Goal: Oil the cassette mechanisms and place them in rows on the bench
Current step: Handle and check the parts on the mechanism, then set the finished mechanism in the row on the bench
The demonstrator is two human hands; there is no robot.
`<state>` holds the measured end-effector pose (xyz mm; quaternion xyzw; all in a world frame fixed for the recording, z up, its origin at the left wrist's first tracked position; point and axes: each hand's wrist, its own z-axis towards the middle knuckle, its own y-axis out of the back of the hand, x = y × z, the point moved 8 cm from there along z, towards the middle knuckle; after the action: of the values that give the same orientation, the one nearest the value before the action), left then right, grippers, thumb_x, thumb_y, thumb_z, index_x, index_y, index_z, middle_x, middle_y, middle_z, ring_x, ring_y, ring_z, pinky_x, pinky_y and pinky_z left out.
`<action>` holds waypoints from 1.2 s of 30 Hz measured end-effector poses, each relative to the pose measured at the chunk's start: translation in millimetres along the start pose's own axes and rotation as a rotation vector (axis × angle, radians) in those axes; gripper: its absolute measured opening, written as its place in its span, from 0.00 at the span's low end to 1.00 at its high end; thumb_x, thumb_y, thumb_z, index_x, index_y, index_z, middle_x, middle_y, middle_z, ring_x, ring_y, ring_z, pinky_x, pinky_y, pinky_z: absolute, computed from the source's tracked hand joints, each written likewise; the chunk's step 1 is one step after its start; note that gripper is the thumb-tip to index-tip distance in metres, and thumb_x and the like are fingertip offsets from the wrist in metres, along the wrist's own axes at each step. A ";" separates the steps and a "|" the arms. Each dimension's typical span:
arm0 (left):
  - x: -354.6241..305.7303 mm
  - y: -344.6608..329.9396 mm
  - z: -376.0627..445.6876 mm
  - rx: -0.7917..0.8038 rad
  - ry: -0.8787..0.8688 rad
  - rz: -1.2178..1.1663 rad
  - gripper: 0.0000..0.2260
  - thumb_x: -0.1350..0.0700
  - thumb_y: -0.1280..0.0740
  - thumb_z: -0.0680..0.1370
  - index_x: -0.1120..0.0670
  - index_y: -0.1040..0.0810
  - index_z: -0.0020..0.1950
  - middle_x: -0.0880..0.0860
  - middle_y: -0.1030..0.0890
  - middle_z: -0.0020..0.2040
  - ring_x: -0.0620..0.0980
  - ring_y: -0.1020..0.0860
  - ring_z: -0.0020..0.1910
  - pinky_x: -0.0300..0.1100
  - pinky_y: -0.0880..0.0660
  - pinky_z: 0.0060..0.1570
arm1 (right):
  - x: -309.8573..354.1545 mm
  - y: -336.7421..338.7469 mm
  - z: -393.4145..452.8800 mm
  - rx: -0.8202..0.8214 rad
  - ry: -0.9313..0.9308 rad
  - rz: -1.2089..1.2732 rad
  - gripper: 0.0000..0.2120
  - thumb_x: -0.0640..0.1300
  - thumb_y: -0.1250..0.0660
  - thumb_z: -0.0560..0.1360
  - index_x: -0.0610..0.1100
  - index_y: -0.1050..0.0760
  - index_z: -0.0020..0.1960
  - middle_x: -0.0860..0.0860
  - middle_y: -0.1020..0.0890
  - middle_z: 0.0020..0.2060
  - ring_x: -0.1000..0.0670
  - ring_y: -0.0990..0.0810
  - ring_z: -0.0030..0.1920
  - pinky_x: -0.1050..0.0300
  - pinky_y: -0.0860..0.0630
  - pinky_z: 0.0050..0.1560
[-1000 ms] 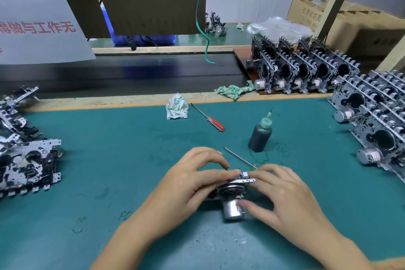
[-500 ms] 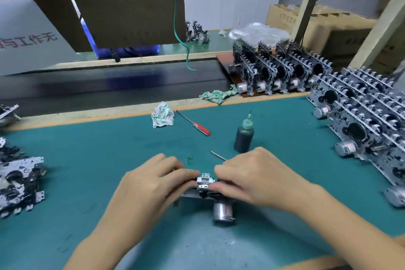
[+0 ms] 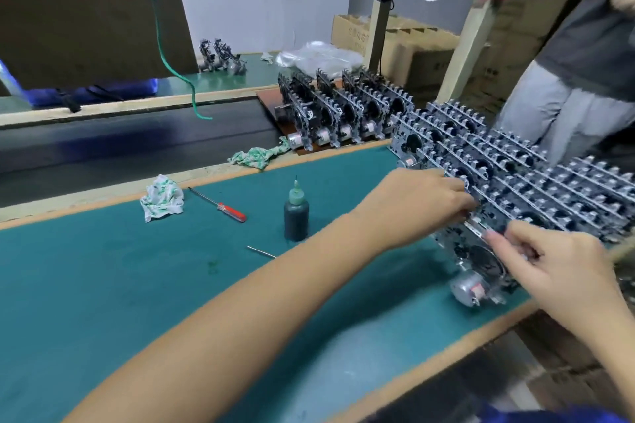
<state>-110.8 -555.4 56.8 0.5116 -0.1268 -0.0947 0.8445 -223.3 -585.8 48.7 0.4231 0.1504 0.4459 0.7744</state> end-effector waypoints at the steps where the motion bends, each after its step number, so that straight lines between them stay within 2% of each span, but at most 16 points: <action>1: -4.8 -9.7 11.1 0.023 -0.027 0.011 0.14 0.49 0.47 0.83 0.45 0.27 0.65 0.43 0.24 0.59 0.45 0.27 0.59 0.40 0.25 0.47 | -12.5 -0.4 -2.4 -0.004 -0.046 -0.026 0.21 0.58 0.45 0.73 0.46 0.38 0.28 0.52 0.39 0.18 0.47 0.33 0.19 0.53 0.34 0.24; 3: -12.7 -28.9 26.8 0.077 -0.067 0.042 0.15 0.52 0.47 0.83 0.47 0.33 0.69 0.43 0.27 0.64 0.45 0.29 0.62 0.41 0.26 0.54 | -31.1 -1.9 -5.8 -0.019 -0.107 -0.079 0.22 0.58 0.45 0.73 0.45 0.37 0.27 0.50 0.38 0.17 0.43 0.31 0.19 0.55 0.34 0.24; 6: -17.8 -48.7 34.0 0.174 -0.069 0.089 0.20 0.54 0.46 0.83 0.52 0.42 0.76 0.47 0.34 0.72 0.47 0.32 0.68 0.42 0.30 0.61 | -35.7 -4.6 -4.6 -0.036 -0.099 -0.117 0.18 0.55 0.43 0.73 0.47 0.41 0.29 0.54 0.42 0.18 0.42 0.31 0.18 0.60 0.41 0.26; 9: -13.1 -68.1 20.9 0.297 0.022 0.060 0.26 0.54 0.44 0.82 0.56 0.51 0.78 0.53 0.45 0.78 0.51 0.41 0.74 0.45 0.34 0.66 | -37.6 -16.5 -0.4 0.051 -0.102 -0.176 0.23 0.53 0.34 0.74 0.50 0.45 0.29 0.57 0.44 0.18 0.44 0.30 0.19 0.61 0.41 0.26; 11: -6.2 -80.5 6.8 0.378 0.076 0.049 0.29 0.56 0.45 0.82 0.56 0.58 0.78 0.53 0.53 0.79 0.53 0.46 0.76 0.46 0.36 0.68 | -38.5 -22.8 5.5 0.130 -0.153 -0.284 0.23 0.58 0.35 0.73 0.50 0.44 0.29 0.52 0.35 0.18 0.44 0.25 0.24 0.59 0.37 0.27; 12: -2.1 -83.1 0.6 0.397 0.098 0.046 0.31 0.56 0.45 0.82 0.55 0.61 0.78 0.52 0.56 0.79 0.53 0.48 0.77 0.45 0.38 0.69 | -36.3 -23.0 9.5 0.151 -0.186 -0.323 0.21 0.62 0.37 0.72 0.50 0.40 0.30 0.50 0.30 0.21 0.44 0.23 0.28 0.59 0.37 0.28; 14: 5.7 -80.9 -9.0 0.404 0.131 0.030 0.34 0.54 0.42 0.82 0.53 0.63 0.77 0.52 0.59 0.79 0.52 0.49 0.77 0.45 0.40 0.70 | -23.6 -20.1 17.4 0.137 -0.202 -0.332 0.18 0.63 0.38 0.72 0.48 0.31 0.40 0.49 0.22 0.32 0.44 0.22 0.36 0.57 0.37 0.30; 16: 12.7 -69.6 -16.8 0.366 0.167 -0.025 0.36 0.50 0.38 0.80 0.53 0.59 0.78 0.52 0.57 0.79 0.51 0.47 0.76 0.45 0.40 0.70 | -1.1 -16.3 22.8 0.074 -0.160 -0.220 0.16 0.60 0.36 0.72 0.46 0.28 0.45 0.49 0.23 0.35 0.43 0.23 0.38 0.56 0.36 0.31; 19: 24.8 -37.6 -43.4 0.238 0.253 -0.114 0.28 0.49 0.37 0.79 0.51 0.43 0.76 0.52 0.44 0.77 0.51 0.39 0.72 0.46 0.37 0.65 | 43.4 -17.6 22.2 0.019 -0.092 0.026 0.11 0.55 0.35 0.72 0.48 0.28 0.42 0.53 0.26 0.30 0.45 0.27 0.30 0.55 0.33 0.29; 21: 37.2 -14.5 -78.3 0.180 0.350 -0.162 0.20 0.49 0.37 0.79 0.52 0.33 0.71 0.51 0.34 0.71 0.51 0.33 0.67 0.47 0.34 0.62 | 80.8 -26.6 19.5 0.022 0.000 0.157 0.09 0.54 0.35 0.71 0.49 0.28 0.40 0.54 0.28 0.27 0.47 0.28 0.28 0.55 0.31 0.27; 24: 60.0 13.0 -153.2 0.110 0.594 -0.324 0.14 0.51 0.37 0.79 0.51 0.25 0.63 0.47 0.25 0.61 0.47 0.28 0.59 0.43 0.32 0.58 | 145.3 -47.6 13.5 0.049 0.175 0.287 0.09 0.52 0.32 0.73 0.49 0.28 0.39 0.55 0.27 0.27 0.50 0.26 0.28 0.53 0.29 0.24; 28: 74.5 36.0 -261.9 0.046 0.913 -0.425 0.06 0.53 0.34 0.77 0.41 0.24 0.50 0.39 0.22 0.49 0.39 0.26 0.51 0.43 0.29 0.54 | 240.6 -72.2 -2.0 0.120 0.421 0.399 0.07 0.52 0.34 0.68 0.50 0.26 0.37 0.58 0.27 0.28 0.55 0.25 0.29 0.61 0.32 0.23; 29: 74.2 40.6 -284.3 0.034 0.974 -0.420 0.11 0.56 0.33 0.76 0.38 0.27 0.45 0.38 0.23 0.45 0.38 0.26 0.48 0.44 0.28 0.52 | 263.1 -77.8 -7.6 0.149 0.479 0.410 0.06 0.53 0.34 0.67 0.50 0.26 0.37 0.58 0.27 0.28 0.56 0.25 0.29 0.63 0.34 0.23; 31: 70.7 45.1 -319.7 0.007 1.075 -0.433 0.15 0.60 0.36 0.72 0.38 0.31 0.38 0.37 0.24 0.39 0.36 0.26 0.43 0.43 0.27 0.48 | 300.7 -88.0 -19.6 0.205 0.578 0.413 0.07 0.53 0.31 0.65 0.51 0.26 0.36 0.58 0.26 0.27 0.56 0.24 0.29 0.65 0.37 0.23; 34: 66.7 46.9 -341.7 -0.039 1.139 -0.443 0.12 0.61 0.43 0.63 0.41 0.35 0.33 0.34 0.25 0.35 0.35 0.29 0.35 0.31 0.34 0.36 | 327.4 -95.1 -25.4 0.233 0.601 0.446 0.09 0.53 0.29 0.63 0.50 0.27 0.35 0.57 0.25 0.27 0.55 0.24 0.28 0.65 0.37 0.23; 36: 67.6 49.5 -338.3 -0.084 1.123 -0.460 0.12 0.61 0.44 0.63 0.42 0.37 0.32 0.34 0.25 0.34 0.37 0.30 0.32 0.31 0.36 0.33 | 327.9 -96.4 -22.0 0.234 0.571 0.492 0.08 0.51 0.31 0.65 0.49 0.28 0.35 0.56 0.25 0.28 0.54 0.24 0.29 0.64 0.36 0.24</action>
<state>60.1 -268.1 -41.7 0.4638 0.4558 0.0048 0.7597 0.3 -329.8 6.8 0.3909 0.3038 0.6977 0.5178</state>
